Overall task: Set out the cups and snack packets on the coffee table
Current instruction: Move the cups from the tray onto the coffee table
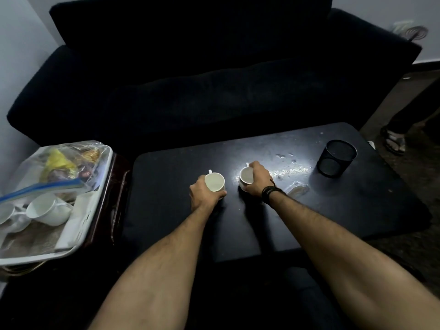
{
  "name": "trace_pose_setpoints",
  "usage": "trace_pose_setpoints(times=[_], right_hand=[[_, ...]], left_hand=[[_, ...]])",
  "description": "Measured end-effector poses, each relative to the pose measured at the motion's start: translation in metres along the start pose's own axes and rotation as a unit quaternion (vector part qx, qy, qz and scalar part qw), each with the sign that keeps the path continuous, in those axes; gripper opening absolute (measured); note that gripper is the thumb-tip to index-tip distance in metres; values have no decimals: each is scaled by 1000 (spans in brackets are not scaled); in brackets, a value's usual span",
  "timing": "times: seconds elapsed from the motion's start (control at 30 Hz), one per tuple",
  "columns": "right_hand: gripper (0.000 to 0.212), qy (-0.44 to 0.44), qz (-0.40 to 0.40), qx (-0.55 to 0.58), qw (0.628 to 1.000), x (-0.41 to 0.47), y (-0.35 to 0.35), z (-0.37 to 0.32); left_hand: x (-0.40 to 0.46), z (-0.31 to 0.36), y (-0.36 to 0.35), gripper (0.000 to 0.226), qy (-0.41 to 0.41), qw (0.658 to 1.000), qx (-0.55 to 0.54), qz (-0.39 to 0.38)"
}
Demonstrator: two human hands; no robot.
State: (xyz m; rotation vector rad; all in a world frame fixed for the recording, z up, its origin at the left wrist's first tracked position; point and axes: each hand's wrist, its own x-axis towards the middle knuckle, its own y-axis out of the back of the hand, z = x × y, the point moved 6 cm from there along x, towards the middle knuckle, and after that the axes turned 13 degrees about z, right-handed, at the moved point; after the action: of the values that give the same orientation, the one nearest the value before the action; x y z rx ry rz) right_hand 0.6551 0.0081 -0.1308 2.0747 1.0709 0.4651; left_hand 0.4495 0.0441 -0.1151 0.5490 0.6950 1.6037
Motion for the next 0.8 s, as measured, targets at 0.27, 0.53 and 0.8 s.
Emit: trace_pose_setpoints(times=[0.27,0.53,0.8], right_hand=[[72,-4,1,-1,1000,-3,3,3],[74,4,-3,-24,1000,-9,11,1],[83,125,72,-68,987,-30,35,-44]], left_hand=[[4,-3,-3,58,6,1000,-7,-8],[1,-3,-5,92,7,998,29,-48],[4,-14,27,118,-16,992,101,-77]])
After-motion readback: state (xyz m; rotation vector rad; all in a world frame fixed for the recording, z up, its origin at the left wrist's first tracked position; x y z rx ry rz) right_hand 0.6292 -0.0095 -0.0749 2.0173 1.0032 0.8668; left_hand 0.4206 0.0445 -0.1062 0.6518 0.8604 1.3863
